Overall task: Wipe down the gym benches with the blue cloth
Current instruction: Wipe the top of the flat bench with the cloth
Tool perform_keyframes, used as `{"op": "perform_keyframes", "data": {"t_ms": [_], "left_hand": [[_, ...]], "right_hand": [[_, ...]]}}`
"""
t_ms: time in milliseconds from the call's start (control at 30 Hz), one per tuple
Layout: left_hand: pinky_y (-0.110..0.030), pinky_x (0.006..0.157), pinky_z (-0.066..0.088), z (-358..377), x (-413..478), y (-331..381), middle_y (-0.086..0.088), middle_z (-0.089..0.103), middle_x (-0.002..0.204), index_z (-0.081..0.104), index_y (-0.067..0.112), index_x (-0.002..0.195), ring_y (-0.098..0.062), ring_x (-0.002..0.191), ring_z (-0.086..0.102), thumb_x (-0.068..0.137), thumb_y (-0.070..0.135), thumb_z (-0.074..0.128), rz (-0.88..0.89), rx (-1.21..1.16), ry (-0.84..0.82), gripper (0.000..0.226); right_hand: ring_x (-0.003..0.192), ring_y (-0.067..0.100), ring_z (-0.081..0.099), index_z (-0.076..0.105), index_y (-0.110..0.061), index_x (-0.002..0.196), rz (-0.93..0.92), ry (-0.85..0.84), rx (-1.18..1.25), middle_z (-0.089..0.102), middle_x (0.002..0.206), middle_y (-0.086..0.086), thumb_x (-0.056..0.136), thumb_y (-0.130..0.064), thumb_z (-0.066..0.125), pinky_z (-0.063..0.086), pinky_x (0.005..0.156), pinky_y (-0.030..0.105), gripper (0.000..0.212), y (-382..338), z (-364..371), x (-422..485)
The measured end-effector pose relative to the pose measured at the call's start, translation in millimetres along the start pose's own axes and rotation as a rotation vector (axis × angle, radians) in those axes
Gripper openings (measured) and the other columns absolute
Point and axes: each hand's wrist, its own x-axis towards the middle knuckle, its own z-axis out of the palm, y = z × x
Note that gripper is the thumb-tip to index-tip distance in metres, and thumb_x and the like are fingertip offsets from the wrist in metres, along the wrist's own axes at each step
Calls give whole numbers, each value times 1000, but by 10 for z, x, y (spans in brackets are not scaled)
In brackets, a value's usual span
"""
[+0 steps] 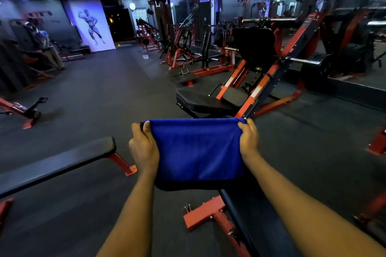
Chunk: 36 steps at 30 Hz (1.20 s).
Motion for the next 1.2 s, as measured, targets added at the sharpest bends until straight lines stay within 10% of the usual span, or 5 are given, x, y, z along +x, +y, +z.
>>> {"op": "perform_keyframes", "data": {"t_ms": [167, 500, 833, 1200], "left_hand": [[-35, 64, 31, -30, 61, -82, 4, 40, 67, 43, 12, 90, -6, 58, 35, 104, 44, 35, -127, 155, -24, 35], [-38, 68, 35, -8, 135, -198, -10, 50, 84, 38, 10, 98, -27, 77, 49, 104, 20, 40, -136, 153, -167, 12], [-43, 67, 50, -135, 30, -291, -4, 55, 91, 37, 19, 103, -24, 82, 58, 103, 10, 38, 20, -14, -82, 9], [-31, 73, 38, -216, 155, -454, -17, 61, 99, 49, 7, 91, -33, 94, 58, 93, 19, 54, -328, 363, -304, 13]], "right_hand": [[92, 39, 60, 54, 2, 99, -47, -88, -306, 61, 89, 15, 99, -18, 53, 40, 69, 34, 20, 154, 19, 106], [95, 20, 62, 58, -18, 108, -53, -192, -379, 66, 105, 4, 90, -12, 66, 51, 87, 34, 21, 175, 147, 101], [70, 21, 48, 53, -15, 62, 125, -216, -129, 54, 69, 5, 65, -6, 57, 38, 65, 33, 10, 116, 79, 99], [77, 21, 57, 59, -17, 75, 149, -527, -389, 64, 77, 4, 76, -16, 72, 48, 74, 38, 13, 243, 766, -320]]}}
